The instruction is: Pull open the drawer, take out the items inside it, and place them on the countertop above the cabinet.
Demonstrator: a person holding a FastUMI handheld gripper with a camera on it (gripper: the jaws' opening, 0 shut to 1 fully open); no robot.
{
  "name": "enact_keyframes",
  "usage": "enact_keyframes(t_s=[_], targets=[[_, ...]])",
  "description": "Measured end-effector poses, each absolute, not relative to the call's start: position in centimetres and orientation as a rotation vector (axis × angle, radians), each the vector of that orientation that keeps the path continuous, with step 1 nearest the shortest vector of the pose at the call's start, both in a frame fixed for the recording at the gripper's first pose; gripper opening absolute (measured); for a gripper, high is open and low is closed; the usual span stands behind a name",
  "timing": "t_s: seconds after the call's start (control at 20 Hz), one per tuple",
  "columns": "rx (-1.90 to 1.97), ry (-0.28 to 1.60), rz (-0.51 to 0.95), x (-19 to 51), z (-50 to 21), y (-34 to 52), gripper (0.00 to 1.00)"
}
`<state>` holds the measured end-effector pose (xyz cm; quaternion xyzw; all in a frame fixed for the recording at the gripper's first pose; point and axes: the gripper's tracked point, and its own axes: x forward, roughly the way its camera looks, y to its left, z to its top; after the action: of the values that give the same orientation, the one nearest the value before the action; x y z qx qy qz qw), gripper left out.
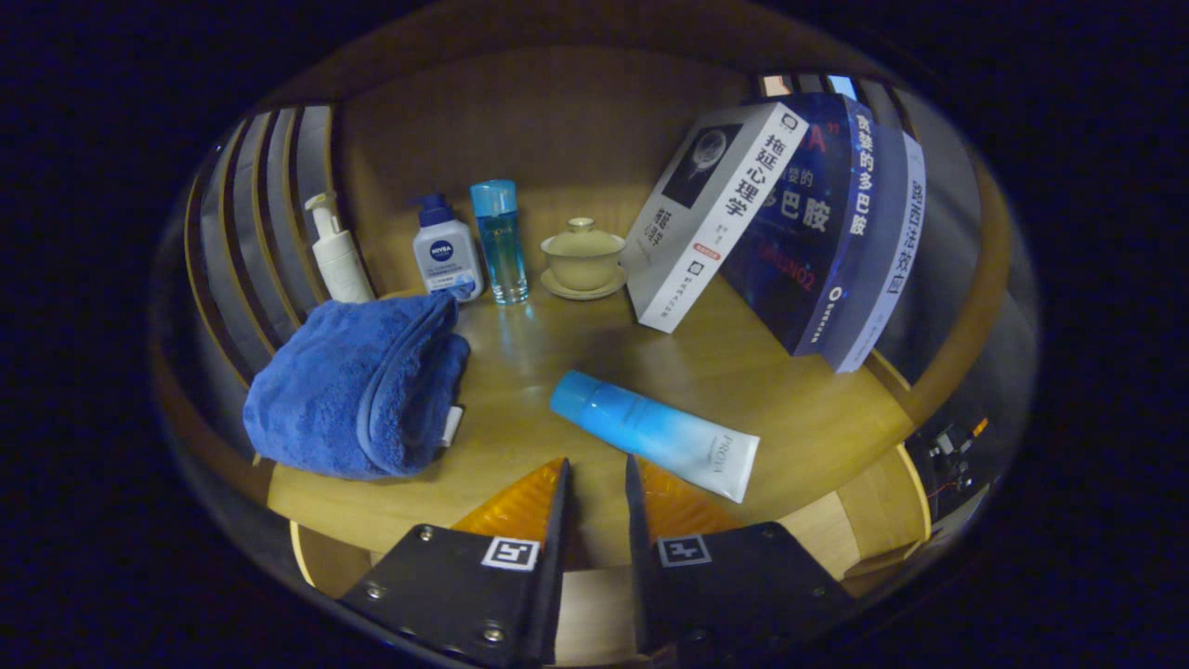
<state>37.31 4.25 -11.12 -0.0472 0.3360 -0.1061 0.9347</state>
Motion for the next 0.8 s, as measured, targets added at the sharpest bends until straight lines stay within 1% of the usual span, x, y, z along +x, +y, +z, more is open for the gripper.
enact_keyframes(t_s=[0.2,0.5,0.8], targets=[[-0.136,0.622,-0.213,34.7,-9.3,4.7,0.32],[-0.158,0.477,-0.199,28.2,-6.4,5.7,0.32],[-0.132,0.338,-0.184,21.5,-5.6,5.9,0.32]])
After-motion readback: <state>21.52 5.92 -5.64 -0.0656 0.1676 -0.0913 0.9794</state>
